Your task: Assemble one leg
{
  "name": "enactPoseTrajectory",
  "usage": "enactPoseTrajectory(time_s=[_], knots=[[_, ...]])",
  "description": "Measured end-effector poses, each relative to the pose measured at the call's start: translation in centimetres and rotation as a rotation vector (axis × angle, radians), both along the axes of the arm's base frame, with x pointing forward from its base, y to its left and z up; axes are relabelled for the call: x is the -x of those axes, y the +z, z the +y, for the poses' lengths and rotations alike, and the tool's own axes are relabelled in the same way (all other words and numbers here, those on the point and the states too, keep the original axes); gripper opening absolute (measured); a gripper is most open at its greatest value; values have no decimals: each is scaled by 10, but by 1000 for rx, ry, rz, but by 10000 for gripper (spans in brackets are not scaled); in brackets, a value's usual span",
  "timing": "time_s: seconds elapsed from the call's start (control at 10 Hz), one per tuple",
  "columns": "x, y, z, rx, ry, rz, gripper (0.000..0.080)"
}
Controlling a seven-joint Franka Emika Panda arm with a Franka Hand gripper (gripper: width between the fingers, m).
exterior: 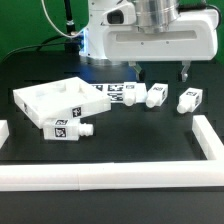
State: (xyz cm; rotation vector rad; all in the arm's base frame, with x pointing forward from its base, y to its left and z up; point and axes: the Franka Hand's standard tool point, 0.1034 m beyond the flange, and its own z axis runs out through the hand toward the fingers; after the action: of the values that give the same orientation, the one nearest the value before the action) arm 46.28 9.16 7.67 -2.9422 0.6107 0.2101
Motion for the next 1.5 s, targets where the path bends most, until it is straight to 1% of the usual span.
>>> enactPoseTrajectory(time_s=[0.3, 0.4, 0.5, 0.6, 0.7, 0.8, 0.9, 1.1, 1.2, 1.3, 1.5], knots=[[0, 0, -1, -1, 12, -1, 648], [-1, 1, -17, -11, 122, -18, 648], [-3, 7, -44, -12, 201, -28, 648], [-8, 11, -63, -5, 280, -30, 648], [-17, 17, -77, 10, 336, -47, 648], [-23, 23, -81, 27, 346, -92, 648], [-21, 22, -80, 27, 344, -90, 648], [-21, 21, -80, 27, 343, -90, 648], [-21, 18, -84, 26, 377, -97, 648], [-19, 8, -104, 24, 457, -108, 648], [-16, 5, -159, 42, 603, -130, 648]])
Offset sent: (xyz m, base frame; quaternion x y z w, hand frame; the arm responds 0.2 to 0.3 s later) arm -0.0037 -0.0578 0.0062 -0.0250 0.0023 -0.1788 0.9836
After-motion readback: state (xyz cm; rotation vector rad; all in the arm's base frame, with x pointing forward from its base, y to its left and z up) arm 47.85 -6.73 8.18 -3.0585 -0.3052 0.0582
